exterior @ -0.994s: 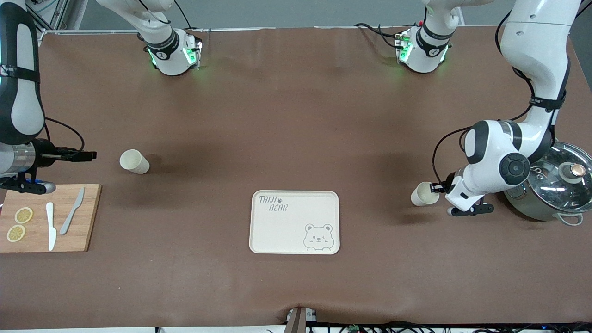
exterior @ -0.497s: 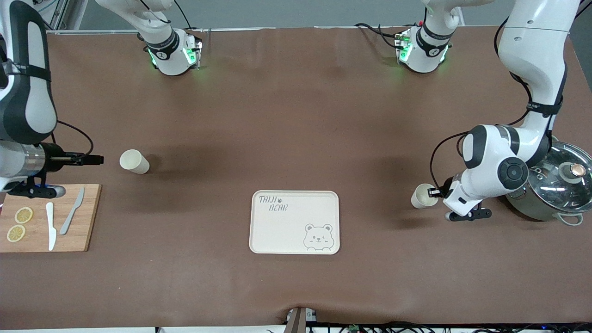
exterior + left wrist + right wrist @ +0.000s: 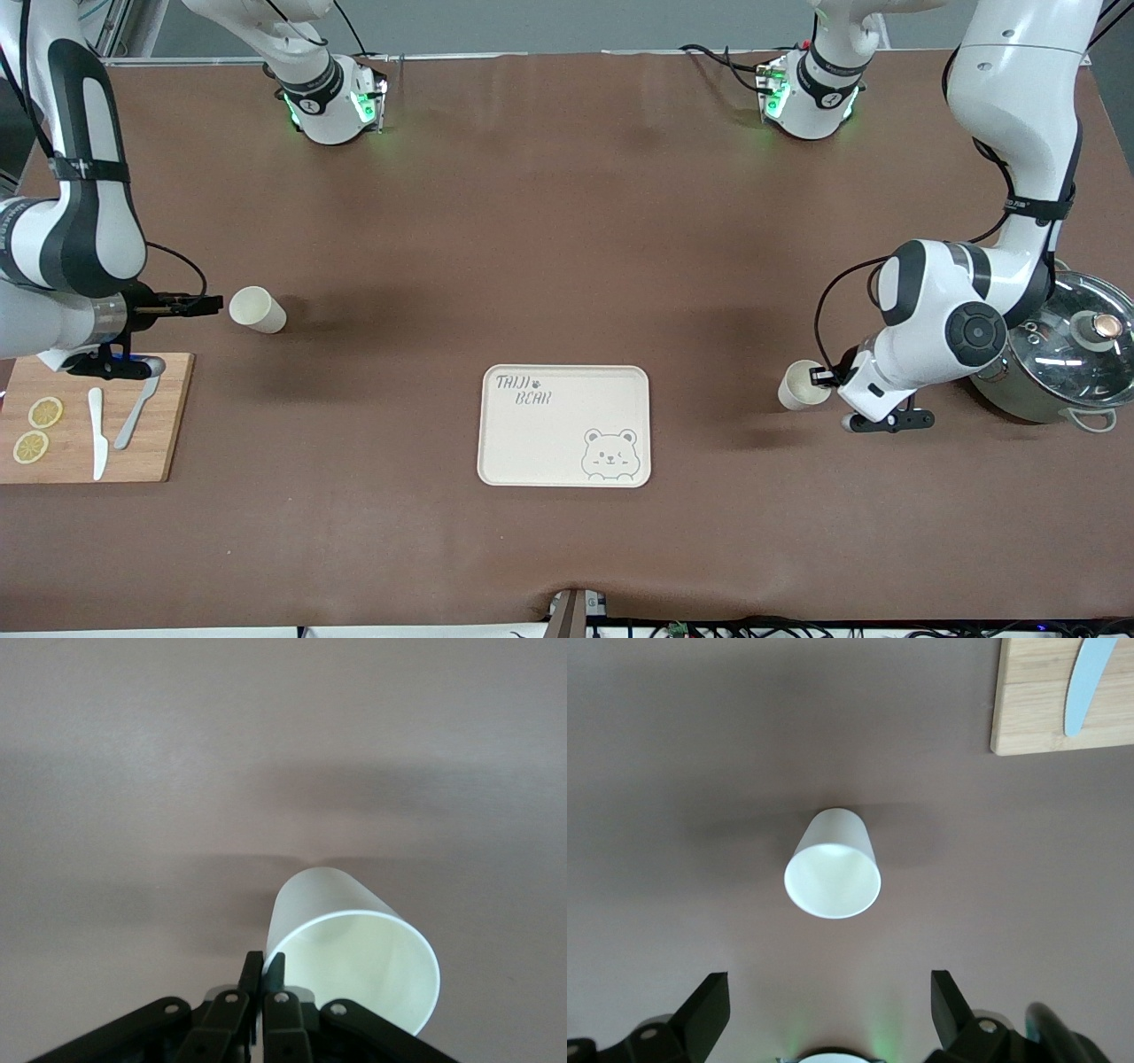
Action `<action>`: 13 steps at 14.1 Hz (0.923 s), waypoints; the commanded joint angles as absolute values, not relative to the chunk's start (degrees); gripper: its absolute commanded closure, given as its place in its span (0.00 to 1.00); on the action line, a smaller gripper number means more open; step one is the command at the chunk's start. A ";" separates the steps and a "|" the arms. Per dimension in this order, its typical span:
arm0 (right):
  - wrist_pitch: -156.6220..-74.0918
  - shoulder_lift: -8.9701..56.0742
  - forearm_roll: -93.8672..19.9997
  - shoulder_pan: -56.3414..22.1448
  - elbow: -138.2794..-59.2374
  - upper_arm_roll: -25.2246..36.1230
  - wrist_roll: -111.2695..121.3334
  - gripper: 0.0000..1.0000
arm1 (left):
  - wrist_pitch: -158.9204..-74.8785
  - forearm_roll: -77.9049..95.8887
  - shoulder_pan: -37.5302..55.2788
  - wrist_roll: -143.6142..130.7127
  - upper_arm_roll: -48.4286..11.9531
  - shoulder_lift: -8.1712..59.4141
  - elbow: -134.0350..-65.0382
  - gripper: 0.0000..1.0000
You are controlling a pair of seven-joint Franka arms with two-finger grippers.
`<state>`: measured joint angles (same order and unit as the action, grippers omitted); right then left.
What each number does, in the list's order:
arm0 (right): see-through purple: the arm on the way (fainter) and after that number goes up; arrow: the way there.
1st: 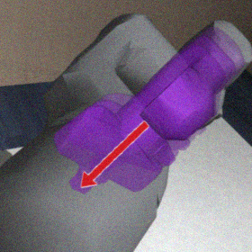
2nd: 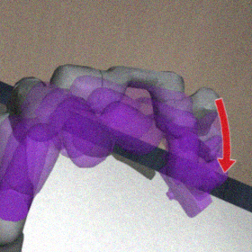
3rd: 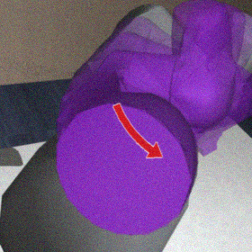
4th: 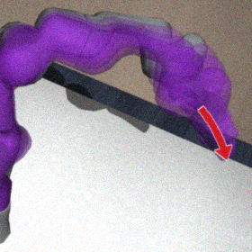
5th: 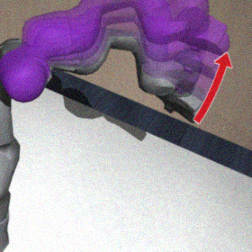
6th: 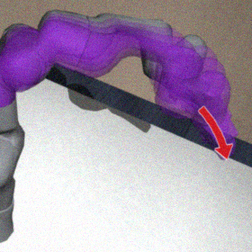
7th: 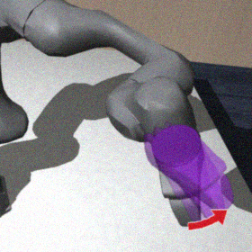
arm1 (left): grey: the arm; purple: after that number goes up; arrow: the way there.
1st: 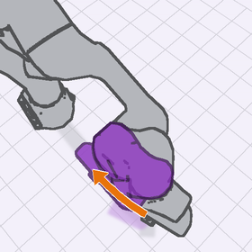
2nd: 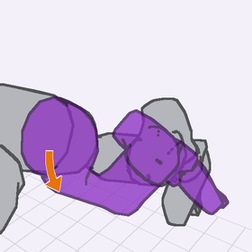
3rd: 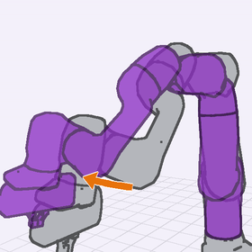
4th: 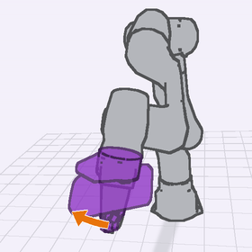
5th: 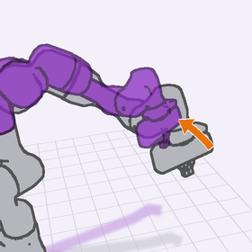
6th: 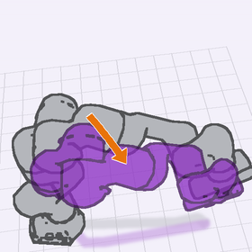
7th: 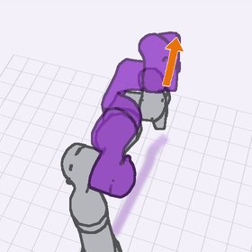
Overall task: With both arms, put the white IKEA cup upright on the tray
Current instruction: 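Grasp the white cups with both grippers and lift them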
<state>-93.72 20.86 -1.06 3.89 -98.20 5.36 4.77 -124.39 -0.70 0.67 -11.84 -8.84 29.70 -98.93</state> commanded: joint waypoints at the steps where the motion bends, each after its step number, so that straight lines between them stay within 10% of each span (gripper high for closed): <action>1: -100.60 19.34 -0.44 5.01 -103.95 5.01 5.71 0.00 | -118.49 -1.23 2.98 -16.68 -8.79 29.88 -93.09 1.00; 10: -118.20 18.81 -0.53 7.12 -118.81 4.92 8.61 0.00 | -116.10 2.98 14.67 -33.81 -9.05 33.38 -84.75 1.00; 13: -119.97 18.90 -0.79 7.12 -120.58 4.92 8.53 0.19 | -116.19 3.96 17.56 -41.20 -9.05 38.65 -78.16 1.00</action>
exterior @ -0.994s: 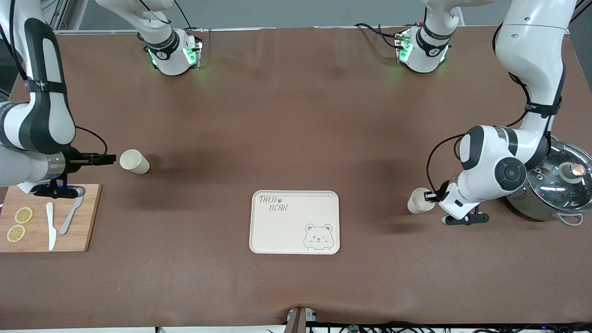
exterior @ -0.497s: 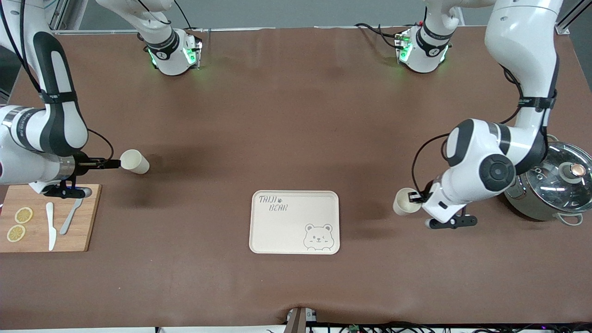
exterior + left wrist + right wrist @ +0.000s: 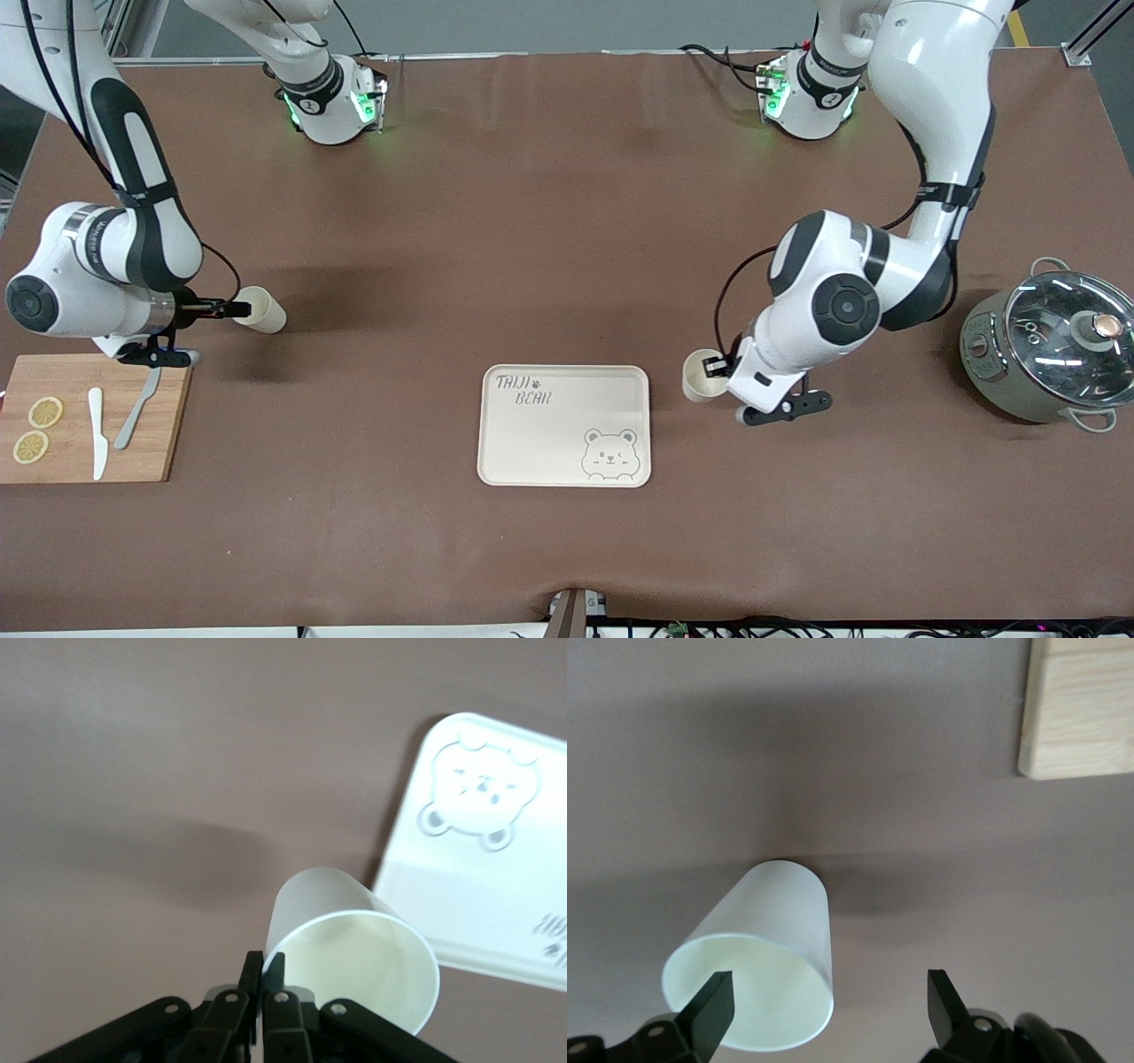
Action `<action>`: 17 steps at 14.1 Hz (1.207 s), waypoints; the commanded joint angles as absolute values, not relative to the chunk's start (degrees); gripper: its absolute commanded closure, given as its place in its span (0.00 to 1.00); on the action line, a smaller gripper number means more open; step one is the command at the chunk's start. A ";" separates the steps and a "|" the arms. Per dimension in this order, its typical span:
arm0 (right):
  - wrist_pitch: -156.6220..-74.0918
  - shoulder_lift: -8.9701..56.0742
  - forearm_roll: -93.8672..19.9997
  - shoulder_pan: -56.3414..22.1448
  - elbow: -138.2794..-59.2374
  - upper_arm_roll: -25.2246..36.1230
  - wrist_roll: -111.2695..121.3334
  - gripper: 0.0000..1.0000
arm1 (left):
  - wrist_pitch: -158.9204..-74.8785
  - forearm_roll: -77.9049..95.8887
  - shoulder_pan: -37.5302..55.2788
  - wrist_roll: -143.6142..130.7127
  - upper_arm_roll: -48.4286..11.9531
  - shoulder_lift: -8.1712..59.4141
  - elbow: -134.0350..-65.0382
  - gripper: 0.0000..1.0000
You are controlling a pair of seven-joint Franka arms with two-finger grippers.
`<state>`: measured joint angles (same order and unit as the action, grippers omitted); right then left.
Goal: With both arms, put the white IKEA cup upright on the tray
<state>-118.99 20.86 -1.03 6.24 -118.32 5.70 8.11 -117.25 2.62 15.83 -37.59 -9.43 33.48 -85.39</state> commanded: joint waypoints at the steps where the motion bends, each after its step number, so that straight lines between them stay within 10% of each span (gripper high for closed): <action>1: -119.88 18.90 -0.88 7.03 -120.59 4.92 8.53 0.33 | -116.19 3.96 19.14 -43.57 -9.05 40.24 -76.22 1.00; 6: -118.48 18.99 -0.88 6.86 -120.85 4.92 8.53 1.00 | -117.42 4.04 22.49 -48.42 -9.14 44.64 -71.02 1.00; 17: -101.89 16.96 -2.54 3.44 -109.27 4.83 5.90 1.00 | -121.73 4.22 23.91 -50.19 -9.05 49.48 -71.63 0.90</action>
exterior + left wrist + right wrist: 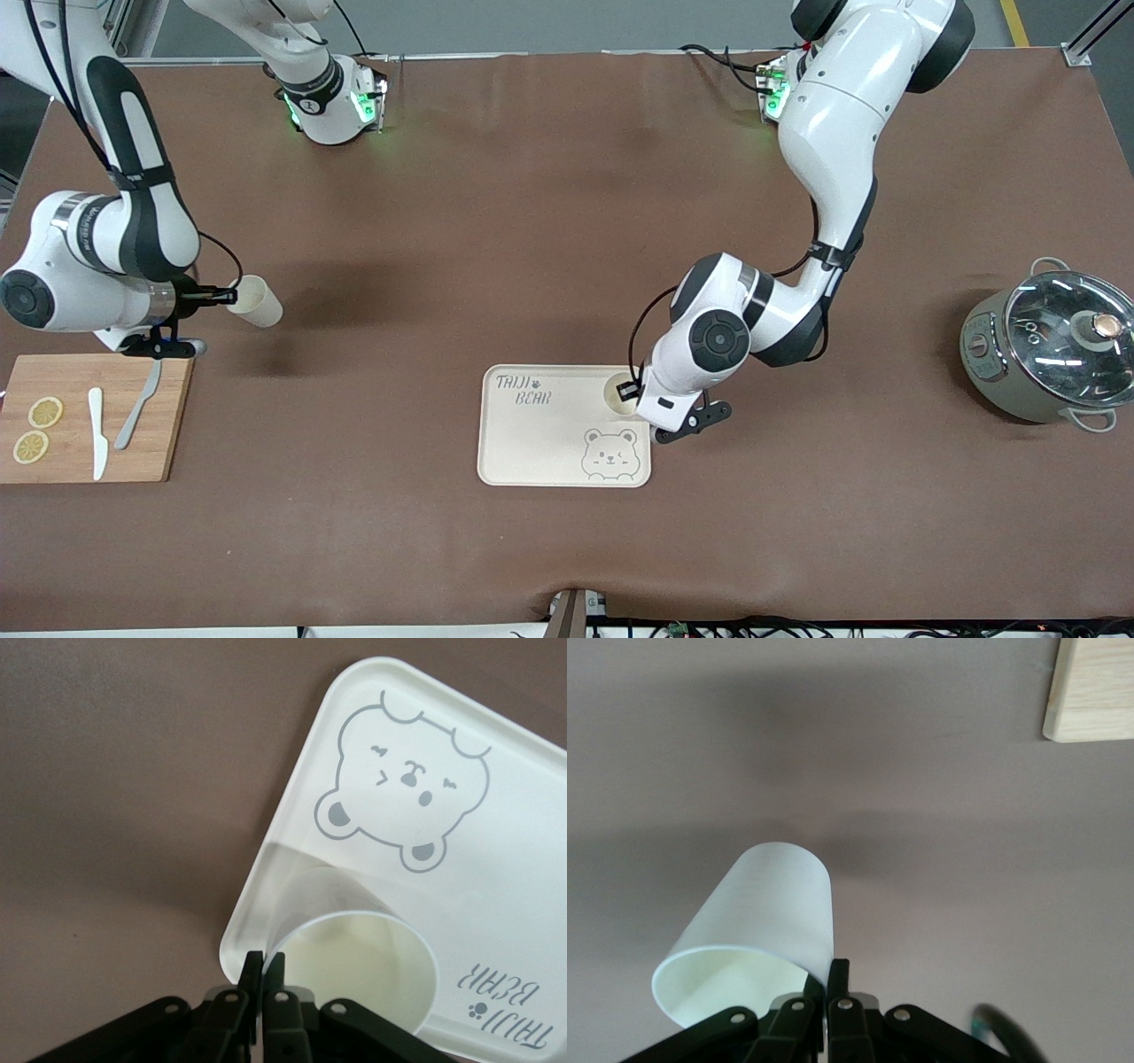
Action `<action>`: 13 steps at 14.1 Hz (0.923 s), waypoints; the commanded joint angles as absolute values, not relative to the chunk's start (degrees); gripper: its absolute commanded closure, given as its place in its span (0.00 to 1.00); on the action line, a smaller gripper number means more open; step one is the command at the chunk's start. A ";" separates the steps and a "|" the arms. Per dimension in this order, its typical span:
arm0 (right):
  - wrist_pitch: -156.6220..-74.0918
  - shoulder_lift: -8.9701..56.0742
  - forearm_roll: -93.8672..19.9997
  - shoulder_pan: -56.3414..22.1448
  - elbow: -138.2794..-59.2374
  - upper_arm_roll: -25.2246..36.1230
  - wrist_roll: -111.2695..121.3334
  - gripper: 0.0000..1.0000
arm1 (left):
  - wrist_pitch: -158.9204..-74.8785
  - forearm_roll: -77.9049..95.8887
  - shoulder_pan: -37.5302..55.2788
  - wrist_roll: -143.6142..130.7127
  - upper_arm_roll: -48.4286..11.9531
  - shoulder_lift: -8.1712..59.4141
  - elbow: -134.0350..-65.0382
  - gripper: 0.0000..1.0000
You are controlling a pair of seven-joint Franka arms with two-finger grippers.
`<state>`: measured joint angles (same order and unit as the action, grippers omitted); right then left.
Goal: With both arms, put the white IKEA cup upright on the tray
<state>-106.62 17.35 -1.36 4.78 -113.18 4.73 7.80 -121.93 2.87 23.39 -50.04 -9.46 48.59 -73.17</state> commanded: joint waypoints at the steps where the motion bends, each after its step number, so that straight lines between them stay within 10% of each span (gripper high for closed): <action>1: -99.17 16.96 -3.16 2.12 -106.81 4.75 3.80 1.00 | -121.73 4.22 23.91 -50.10 -9.05 49.66 -71.63 0.74; 3: -93.98 17.22 -3.51 -1.30 -101.80 4.83 -1.99 1.00 | -121.82 4.13 23.91 -49.66 -8.96 49.66 -71.63 0.00; 13: -91.32 25.11 -17.83 -10.54 -87.21 4.83 -25.11 1.00 | -109.98 3.25 14.00 -46.33 -8.26 33.94 -71.89 0.00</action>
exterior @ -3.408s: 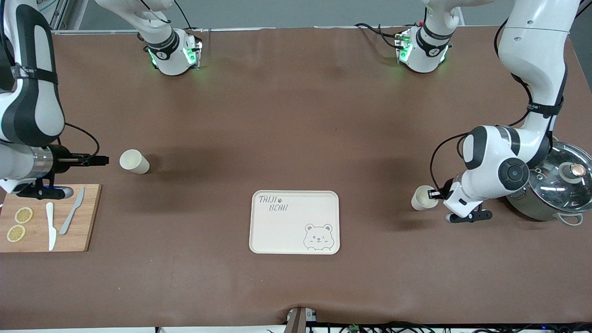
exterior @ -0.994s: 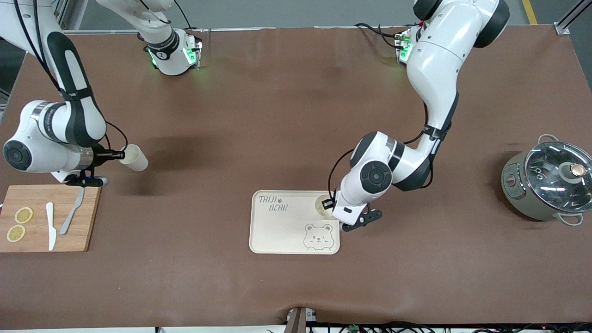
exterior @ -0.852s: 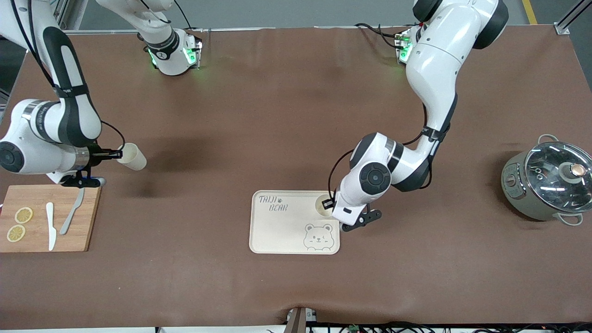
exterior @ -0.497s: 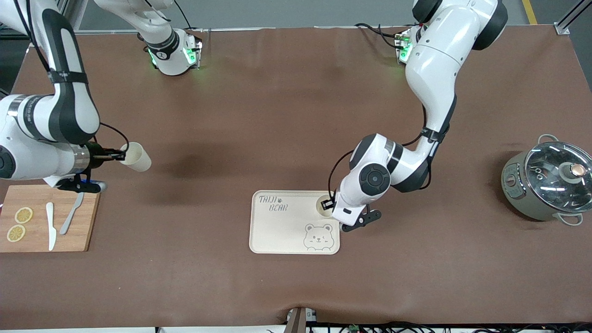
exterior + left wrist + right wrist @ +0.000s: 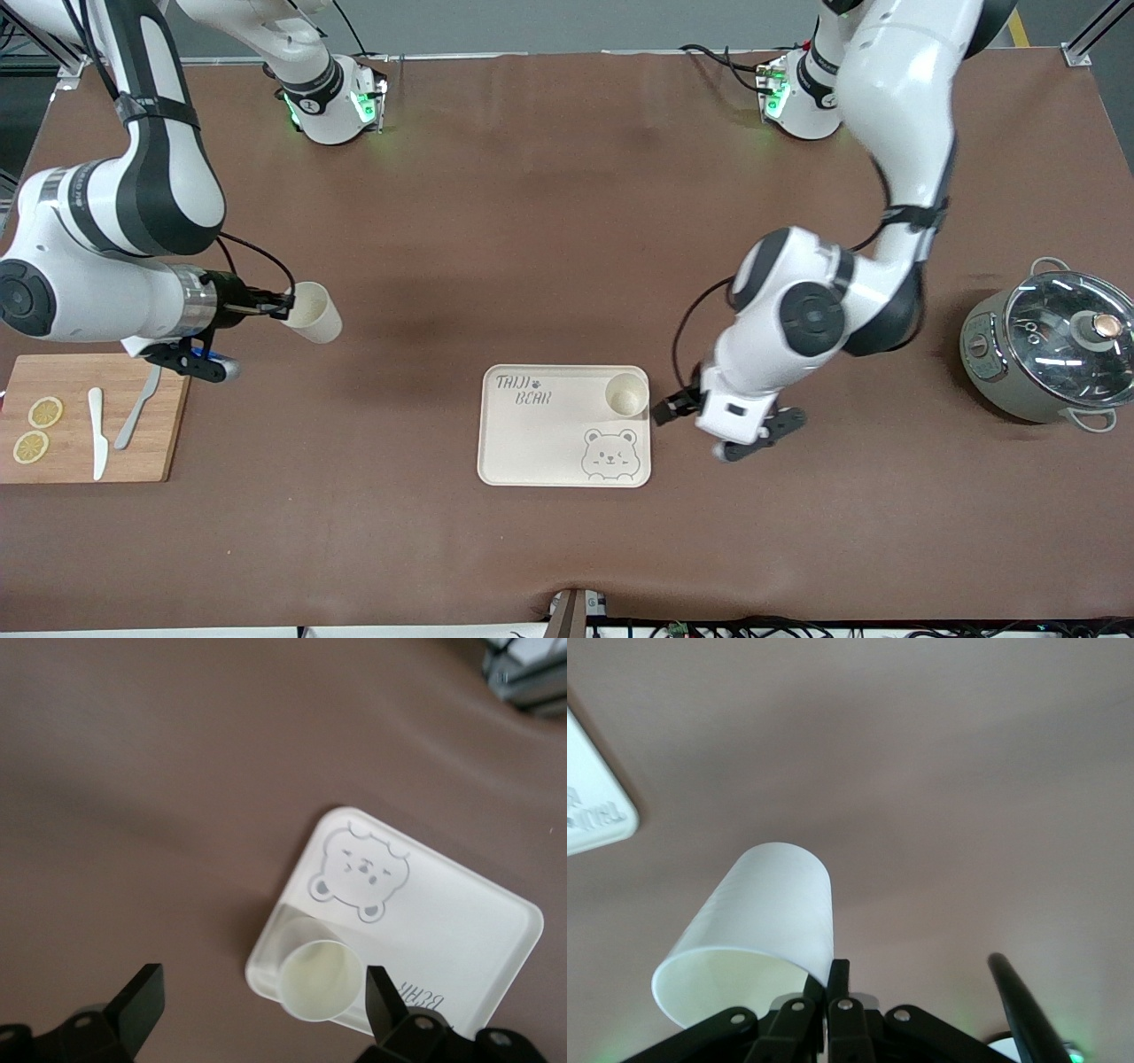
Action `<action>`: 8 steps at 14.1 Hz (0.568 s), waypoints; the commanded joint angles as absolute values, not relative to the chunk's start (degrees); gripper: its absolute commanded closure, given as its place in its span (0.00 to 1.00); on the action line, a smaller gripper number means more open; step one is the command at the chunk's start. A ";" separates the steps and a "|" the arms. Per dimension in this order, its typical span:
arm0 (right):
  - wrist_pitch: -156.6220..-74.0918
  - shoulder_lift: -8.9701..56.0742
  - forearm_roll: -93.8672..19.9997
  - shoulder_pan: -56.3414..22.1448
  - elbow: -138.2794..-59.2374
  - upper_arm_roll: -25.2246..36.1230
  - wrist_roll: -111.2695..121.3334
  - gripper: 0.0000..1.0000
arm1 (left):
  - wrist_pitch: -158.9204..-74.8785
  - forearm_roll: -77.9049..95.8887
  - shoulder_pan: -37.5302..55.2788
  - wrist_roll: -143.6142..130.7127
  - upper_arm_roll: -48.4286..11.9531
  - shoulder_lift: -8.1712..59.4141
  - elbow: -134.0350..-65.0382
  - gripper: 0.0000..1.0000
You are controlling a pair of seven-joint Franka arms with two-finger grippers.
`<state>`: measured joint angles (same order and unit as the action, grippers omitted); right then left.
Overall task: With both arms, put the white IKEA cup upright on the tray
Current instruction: 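Withdraw the left gripper while the right gripper carries its cup to the tray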
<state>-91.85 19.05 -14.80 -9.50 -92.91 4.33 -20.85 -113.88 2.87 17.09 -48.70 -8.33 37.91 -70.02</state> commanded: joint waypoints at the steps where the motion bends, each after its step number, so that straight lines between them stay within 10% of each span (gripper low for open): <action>1: -91.93 27.83 -18.71 -11.24 -84.32 4.83 -27.92 1.00 | -107.43 3.16 12.23 -44.49 -8.26 32.62 -71.89 0.00; 8: -107.63 35.76 -27.68 -20.12 -81.47 4.83 -48.76 1.00 | -98.17 -6.59 4.13 -36.04 -8.26 27.69 -72.42 0.00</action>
